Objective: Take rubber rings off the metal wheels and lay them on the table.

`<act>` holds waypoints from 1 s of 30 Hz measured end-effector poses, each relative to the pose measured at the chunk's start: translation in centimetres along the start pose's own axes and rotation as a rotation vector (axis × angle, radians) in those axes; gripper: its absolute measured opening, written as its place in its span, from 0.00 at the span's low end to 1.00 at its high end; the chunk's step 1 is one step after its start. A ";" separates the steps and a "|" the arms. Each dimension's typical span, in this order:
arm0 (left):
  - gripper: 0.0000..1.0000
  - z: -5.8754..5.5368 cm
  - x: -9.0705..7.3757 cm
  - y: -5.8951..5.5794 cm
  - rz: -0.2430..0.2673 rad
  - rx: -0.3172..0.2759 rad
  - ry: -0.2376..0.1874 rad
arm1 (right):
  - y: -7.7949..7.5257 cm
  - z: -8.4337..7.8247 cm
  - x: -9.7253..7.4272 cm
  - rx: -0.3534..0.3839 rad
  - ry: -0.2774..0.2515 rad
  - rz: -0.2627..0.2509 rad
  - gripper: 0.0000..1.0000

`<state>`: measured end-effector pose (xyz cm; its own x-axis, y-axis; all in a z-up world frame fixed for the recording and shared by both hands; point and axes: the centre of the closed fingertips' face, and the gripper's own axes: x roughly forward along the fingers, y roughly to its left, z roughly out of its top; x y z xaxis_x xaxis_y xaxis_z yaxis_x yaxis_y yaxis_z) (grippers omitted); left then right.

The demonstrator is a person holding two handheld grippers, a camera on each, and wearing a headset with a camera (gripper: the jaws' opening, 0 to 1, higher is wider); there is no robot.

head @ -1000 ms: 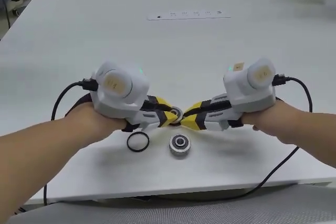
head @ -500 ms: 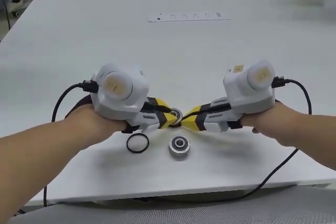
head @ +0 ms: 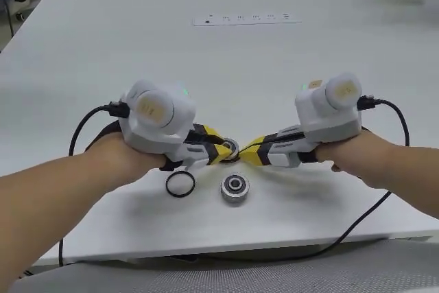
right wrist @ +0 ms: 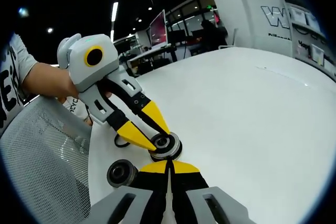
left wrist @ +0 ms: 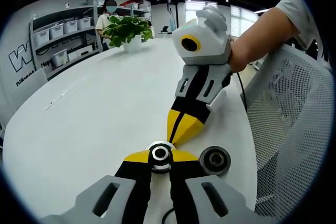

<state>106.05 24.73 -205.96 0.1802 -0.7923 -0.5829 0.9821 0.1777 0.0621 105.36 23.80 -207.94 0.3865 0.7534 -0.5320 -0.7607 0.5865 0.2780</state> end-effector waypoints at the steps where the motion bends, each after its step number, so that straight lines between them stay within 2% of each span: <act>1: 0.08 0.0 0.0 0.0 0.000 0.001 0.001 | -0.1 0.0 -0.1 0.011 -0.002 0.000 0.00; 13: 0.08 0.0 0.1 0.1 0.000 0.003 0.000 | 0.6 0.3 -0.4 0.109 -0.024 0.006 0.00; 21: 0.08 0.0 0.1 0.1 0.004 0.002 0.002 | 0.6 0.5 -0.4 0.148 -0.039 0.004 0.00; 24: 0.08 0.0 0.1 0.1 0.005 0.001 0.002 | 0.5 1.3 -0.6 0.198 -0.083 0.009 0.00; 30: 0.08 0.1 0.1 0.1 0.008 0.001 0.004 | 0.5 1.2 -0.6 0.194 -0.080 0.003 0.00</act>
<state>106.17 24.60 -205.98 0.1875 -0.7889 -0.5852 0.9808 0.1829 0.0677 105.43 23.99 -206.51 0.4303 0.7720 -0.4677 -0.6503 0.6245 0.4325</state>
